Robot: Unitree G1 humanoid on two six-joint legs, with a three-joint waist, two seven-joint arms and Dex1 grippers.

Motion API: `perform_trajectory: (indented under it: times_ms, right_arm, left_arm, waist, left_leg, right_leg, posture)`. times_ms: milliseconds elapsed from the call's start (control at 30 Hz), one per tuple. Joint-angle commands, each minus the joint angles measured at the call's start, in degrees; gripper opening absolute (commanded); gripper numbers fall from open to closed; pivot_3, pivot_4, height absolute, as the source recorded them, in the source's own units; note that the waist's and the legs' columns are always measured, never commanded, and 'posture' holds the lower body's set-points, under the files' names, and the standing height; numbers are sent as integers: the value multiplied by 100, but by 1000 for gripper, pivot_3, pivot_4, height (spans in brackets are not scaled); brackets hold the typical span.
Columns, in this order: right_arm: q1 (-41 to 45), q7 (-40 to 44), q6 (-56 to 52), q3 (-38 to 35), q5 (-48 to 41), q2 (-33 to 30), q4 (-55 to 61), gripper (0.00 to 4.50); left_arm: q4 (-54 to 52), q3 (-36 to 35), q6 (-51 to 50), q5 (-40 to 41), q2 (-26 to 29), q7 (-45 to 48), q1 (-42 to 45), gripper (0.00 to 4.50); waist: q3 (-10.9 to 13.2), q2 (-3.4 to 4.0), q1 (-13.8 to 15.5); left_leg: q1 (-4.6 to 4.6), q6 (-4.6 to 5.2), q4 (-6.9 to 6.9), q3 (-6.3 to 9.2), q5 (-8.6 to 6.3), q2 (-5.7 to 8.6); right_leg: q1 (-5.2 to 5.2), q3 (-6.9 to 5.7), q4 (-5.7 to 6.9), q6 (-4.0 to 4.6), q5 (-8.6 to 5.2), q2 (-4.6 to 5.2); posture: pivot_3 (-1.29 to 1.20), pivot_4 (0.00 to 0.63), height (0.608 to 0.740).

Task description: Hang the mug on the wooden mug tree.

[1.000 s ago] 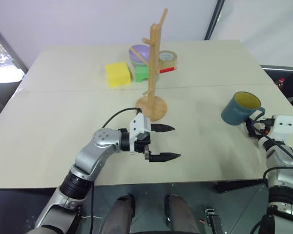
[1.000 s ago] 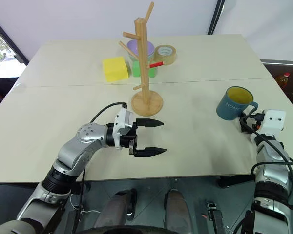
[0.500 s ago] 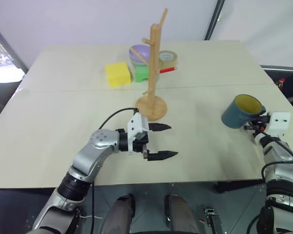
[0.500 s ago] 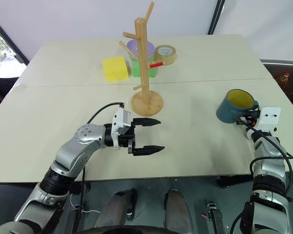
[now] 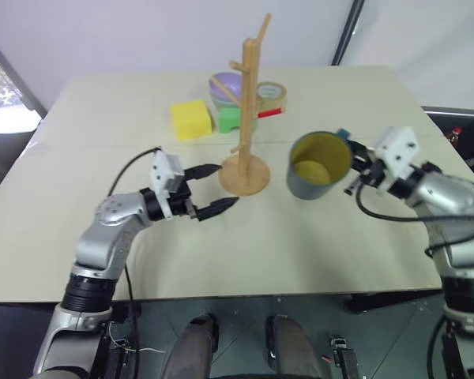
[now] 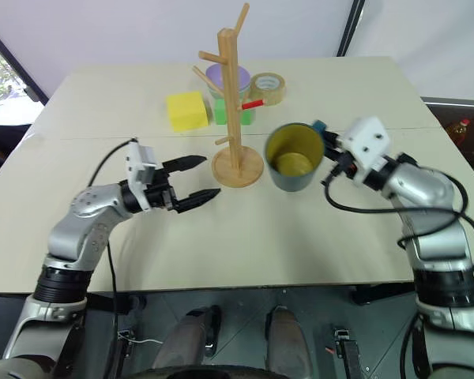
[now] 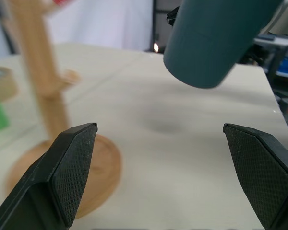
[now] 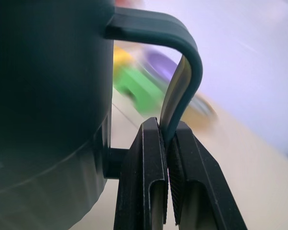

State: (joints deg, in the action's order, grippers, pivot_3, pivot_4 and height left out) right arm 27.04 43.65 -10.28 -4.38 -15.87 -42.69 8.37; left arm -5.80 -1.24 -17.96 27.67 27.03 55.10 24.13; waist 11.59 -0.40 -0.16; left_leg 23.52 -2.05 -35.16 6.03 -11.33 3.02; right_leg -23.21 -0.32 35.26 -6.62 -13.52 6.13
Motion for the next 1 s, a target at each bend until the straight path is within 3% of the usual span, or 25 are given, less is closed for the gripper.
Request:
perform_trajectory:
  times_ms: [33, 333, 1000]
  right_arm:
    - [875, 289, -7, 255, 114, 49, -541, 47]
    - [2318, 1183, 839, 733, 455, 368, -2518, 47]
    - [3739, 1712, 1654, 1062, 1078, 1177, -4680, 47]
  left_arm:
    - [-90, -337, 56, 219, 150, 43, 126, 4500]
    - [-442, -574, -33, 365, 282, -156, -86, 4500]
    - [-847, -624, -174, 566, 404, -371, -310, 4500]
  waist:
    - [1, -2, -3]
    - [3, -5, -60]
    - [3, -4, -84]
  left_leg:
    - [3, 0, 0, -1, 0, 2]
    - [43, 7, 12, -16, -3, 36]
    - [35, -1, 6, -21, 1, 33]
  right_leg:
    - [-2, 1, -6, 18, 11, 8]
    - [-39, 0, -10, -21, 15, 38]
    - [-45, 1, 11, -16, 19, 25]
  posture:
    - [0, 150, 740]
    - [0, 150, 740]
    - [0, 150, 740]
